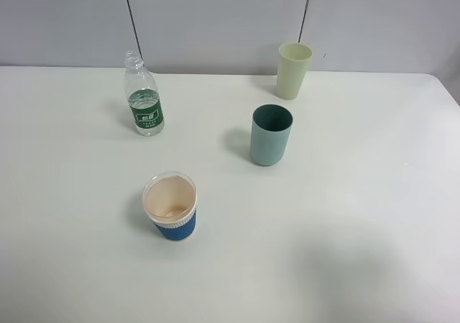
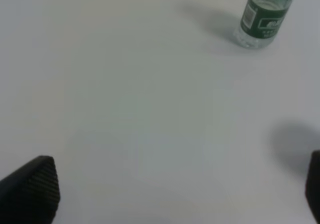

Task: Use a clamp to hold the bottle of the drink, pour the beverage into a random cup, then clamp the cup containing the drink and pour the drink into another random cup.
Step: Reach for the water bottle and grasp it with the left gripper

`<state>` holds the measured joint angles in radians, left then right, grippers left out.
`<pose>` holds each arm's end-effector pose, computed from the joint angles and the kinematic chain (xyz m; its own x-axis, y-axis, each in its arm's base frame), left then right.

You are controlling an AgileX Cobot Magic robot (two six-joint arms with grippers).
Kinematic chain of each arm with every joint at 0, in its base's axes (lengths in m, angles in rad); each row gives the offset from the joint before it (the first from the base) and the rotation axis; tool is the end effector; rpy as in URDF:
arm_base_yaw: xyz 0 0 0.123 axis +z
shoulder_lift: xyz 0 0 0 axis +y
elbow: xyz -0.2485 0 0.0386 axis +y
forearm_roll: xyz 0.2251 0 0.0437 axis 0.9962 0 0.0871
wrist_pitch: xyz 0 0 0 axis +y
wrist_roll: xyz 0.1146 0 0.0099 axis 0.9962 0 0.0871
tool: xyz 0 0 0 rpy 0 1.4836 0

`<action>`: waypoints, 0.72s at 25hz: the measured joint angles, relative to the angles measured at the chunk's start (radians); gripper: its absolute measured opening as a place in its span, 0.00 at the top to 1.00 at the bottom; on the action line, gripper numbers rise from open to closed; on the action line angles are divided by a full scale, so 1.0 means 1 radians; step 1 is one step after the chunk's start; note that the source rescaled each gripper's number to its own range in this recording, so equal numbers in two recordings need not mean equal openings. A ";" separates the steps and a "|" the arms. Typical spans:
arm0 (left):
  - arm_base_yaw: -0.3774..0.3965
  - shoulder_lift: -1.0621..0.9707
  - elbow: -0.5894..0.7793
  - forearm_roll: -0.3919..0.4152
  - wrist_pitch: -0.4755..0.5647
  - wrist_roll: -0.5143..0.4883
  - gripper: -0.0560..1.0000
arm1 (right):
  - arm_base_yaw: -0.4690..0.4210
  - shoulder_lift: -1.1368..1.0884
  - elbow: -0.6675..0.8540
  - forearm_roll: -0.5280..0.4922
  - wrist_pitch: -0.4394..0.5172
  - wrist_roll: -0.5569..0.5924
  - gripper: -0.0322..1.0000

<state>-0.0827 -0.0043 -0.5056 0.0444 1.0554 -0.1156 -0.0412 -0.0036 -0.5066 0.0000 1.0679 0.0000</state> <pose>0.0298 0.0020 0.2576 -0.4431 -0.0571 -0.8947 0.0066 0.9977 -0.0669 0.0289 -0.0012 0.2565 -0.4530 0.0187 -0.8913 0.0412 0.9992 0.0000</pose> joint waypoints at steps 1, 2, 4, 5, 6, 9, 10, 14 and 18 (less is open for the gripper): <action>0.000 0.000 0.000 0.000 0.000 0.000 0.00 | 0.000 0.000 0.000 0.000 0.000 0.000 0.41; 0.000 0.000 0.000 0.000 0.000 0.000 0.00 | 0.000 0.000 0.000 0.000 0.000 0.000 0.41; 0.000 0.000 0.000 0.000 0.000 0.000 0.00 | 0.000 0.000 0.000 -0.005 0.000 0.000 0.41; 0.000 0.000 0.000 0.000 0.000 0.000 0.00 | 0.000 0.000 0.000 0.000 0.000 0.000 0.41; 0.000 0.000 0.000 0.000 0.000 0.000 0.00 | 0.000 0.000 0.000 0.000 0.000 0.000 0.41; 0.000 0.000 0.000 0.000 0.000 0.000 0.00 | 0.000 0.000 0.000 -0.005 0.000 0.000 0.41; 0.000 0.000 0.000 0.000 0.000 0.000 0.00 | 0.000 0.000 0.000 0.000 0.000 0.000 0.41; 0.000 0.000 0.000 0.000 0.000 0.000 0.00 | 0.000 0.000 0.000 -0.005 0.000 0.000 0.41; 0.000 0.000 0.000 0.000 0.000 0.000 0.00 | 0.000 0.000 0.000 -0.005 0.000 0.000 0.41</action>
<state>-0.0827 -0.0043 -0.5056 0.0444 1.0554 -0.1156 -0.0412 -0.0036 -0.5066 -0.0053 1.0679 0.0000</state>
